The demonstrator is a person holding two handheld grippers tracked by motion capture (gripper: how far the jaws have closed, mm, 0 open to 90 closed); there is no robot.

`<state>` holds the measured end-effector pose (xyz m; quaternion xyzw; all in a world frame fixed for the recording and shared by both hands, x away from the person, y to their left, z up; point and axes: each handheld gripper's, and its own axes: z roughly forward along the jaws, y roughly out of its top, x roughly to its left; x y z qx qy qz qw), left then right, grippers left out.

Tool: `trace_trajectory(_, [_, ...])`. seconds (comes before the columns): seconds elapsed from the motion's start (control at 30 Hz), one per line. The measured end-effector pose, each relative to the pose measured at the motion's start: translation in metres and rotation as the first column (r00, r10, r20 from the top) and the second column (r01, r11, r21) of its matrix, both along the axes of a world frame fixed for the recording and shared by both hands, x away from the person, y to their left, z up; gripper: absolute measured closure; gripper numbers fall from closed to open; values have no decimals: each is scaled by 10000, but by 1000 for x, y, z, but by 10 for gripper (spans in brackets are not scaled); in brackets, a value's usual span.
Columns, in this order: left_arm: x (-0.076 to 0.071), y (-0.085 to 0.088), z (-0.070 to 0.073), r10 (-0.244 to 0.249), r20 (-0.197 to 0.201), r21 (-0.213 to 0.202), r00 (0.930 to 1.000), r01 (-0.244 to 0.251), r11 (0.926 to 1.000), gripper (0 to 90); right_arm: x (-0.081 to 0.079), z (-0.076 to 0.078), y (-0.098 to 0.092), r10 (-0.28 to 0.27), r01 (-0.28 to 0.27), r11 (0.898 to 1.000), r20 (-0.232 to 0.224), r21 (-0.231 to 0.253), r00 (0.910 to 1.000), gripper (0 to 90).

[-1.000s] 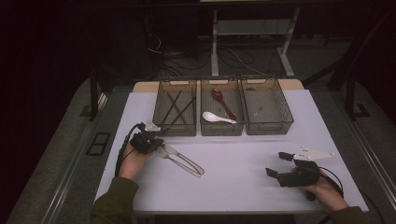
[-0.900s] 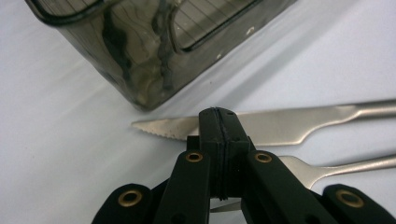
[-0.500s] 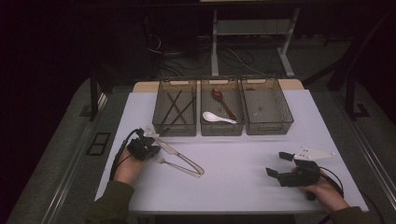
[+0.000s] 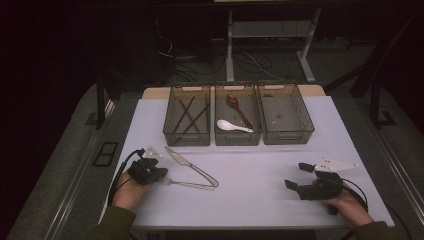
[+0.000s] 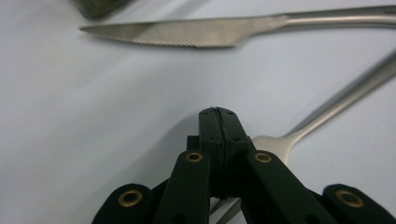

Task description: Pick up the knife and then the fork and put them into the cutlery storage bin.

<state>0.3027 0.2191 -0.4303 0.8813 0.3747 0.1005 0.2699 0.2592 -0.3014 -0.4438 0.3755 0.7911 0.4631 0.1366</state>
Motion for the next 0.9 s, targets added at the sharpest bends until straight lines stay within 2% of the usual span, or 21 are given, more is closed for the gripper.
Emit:
trace_trajectory(0.1, [-10, 0, 0, -125, -42, -109, 9999, 124, 9999, 886, 0, 0, 0, 12, -12, 10000, 16, -36, 10000, 141])
trace_trajectory(0.2, [-12, 1, 0, -259, -6, -211, 9997, 259, 9994, 884, 0, 0, 1, 23, -23, 10000, 32, -15, 10000, 141])
trace_trajectory(0.27, [-11, 2, 2, -361, 241, -363, 9991, 370, 9987, 848, 0, 0, 1, 16, -16, 10000, 29, -32, 10000, 141])
trace_trajectory(0.33, [-11, 1, 5, -454, 492, -750, 9978, 491, 9960, 806, 0, 0, 1, -18, 18, 10000, 16, -30, 10000, 141])
trace_trajectory(0.47, [-12, -7, 8, -983, 661, -1206, 9930, 1057, 9870, 709, 0, 0, 1, -7, 7, 10000, 10, -30, 10000, 141])
trace_trajectory(0.6, [-13, -16, 8, -1660, 779, -1583, 9831, 1765, 9715, 660, 1, 0, 2, 38, -38, 10000, 0, -22, 10000, 141])
trace_trajectory(0.63, [-15, -19, 7, -1696, 759, -1714, 9826, 1804, 9685, 650, 1, 0, 2, 25, -25, 10000, -17, -32, 10000, 141])
trace_trajectory(0.8, [-17, -28, 3, -2283, 825, -1735, 9701, 2395, 9553, 633, 1, -1, 3, 99, -99, 9999, -17, -57, 9999, 141])
trace_trajectory(0.87, [-18, -31, 0, -2521, 724, -1788, 9650, 2613, 9486, 632, 0, 0, 3, 127, -128, 9999, -44, -44, 9999, 141])
trace_trajectory(0.9, [-18, -33, -1, -2626, 643, -1719, 9628, 2699, 9474, 633, 0, 0, 3, 140, -141, 9999, -37, -39, 9999, 141])
